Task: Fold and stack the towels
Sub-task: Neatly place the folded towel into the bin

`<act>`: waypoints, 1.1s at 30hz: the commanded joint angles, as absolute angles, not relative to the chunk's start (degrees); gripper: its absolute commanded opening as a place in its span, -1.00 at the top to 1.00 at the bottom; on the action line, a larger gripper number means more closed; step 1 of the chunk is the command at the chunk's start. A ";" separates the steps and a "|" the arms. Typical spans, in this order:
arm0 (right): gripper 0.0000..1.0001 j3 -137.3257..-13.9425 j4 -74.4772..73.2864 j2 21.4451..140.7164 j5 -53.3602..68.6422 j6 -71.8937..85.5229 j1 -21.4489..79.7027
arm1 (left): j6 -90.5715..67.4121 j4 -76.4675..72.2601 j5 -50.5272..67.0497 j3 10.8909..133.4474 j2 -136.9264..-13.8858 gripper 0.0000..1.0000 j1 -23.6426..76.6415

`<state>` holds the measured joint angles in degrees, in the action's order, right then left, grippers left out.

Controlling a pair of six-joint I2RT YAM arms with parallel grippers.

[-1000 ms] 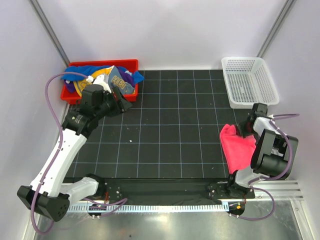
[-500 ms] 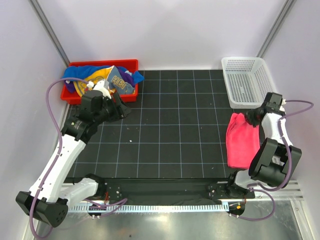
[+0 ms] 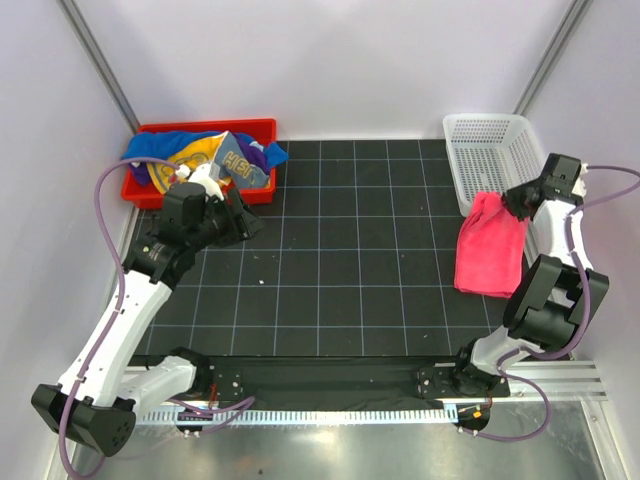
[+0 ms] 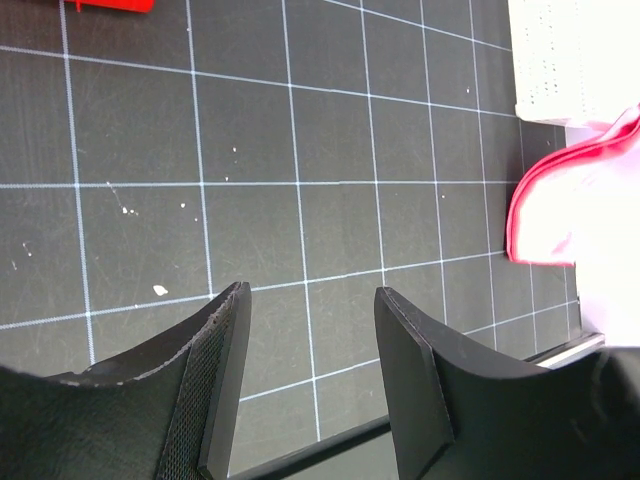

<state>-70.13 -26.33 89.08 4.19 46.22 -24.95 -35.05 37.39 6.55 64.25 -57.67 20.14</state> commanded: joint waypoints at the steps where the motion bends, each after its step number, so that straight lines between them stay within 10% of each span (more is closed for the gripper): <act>1: 0.98 -76.02 -22.50 89.82 1.94 46.84 -25.14 | -33.75 35.33 8.00 63.98 -56.51 -0.12 19.86; 33: 0.98 -110.38 -8.35 122.25 2.02 47.11 -19.86 | -32.87 35.95 7.12 63.63 -56.78 -0.11 18.90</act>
<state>-106.19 -13.65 121.08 0.82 46.68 -20.29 -33.98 37.12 6.70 63.83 -57.56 19.35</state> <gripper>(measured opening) 0.157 0.558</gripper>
